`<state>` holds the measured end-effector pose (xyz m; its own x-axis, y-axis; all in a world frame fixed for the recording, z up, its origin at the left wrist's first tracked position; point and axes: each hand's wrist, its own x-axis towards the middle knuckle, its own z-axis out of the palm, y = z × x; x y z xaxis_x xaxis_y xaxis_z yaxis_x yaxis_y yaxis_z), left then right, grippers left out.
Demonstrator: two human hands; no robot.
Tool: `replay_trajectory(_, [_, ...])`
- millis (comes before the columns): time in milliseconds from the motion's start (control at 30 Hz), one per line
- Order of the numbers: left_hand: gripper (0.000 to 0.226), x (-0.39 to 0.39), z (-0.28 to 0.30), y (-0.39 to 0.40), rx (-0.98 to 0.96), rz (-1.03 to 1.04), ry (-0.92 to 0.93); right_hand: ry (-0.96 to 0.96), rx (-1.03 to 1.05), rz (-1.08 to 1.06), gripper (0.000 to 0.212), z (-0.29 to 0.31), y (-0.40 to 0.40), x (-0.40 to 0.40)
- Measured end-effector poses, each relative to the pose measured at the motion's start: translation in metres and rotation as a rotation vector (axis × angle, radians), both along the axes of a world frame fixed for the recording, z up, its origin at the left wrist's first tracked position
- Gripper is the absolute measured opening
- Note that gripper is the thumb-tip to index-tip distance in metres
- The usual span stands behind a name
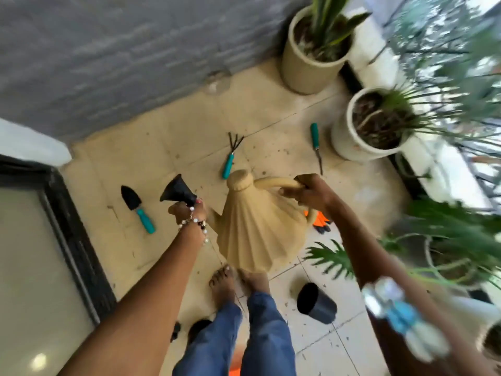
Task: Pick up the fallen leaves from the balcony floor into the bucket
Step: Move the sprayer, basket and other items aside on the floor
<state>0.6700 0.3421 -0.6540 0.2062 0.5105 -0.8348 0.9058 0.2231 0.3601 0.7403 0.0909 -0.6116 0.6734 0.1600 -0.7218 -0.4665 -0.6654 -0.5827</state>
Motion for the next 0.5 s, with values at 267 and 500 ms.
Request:
replay_trajectory(267, [0.035, 0.017, 0.188, -0.079, 0.009, -0.317, -0.31, -0.097, -0.145, 0.074, 0.036, 0.22, -0.047, -0.109])
replay_trajectory(500, [0.044, -0.057, 0.326, -0.229, 0.164, -0.852, -0.37, -0.273, -0.186, -0.373, 0.03, 0.309, -0.147, -0.26])
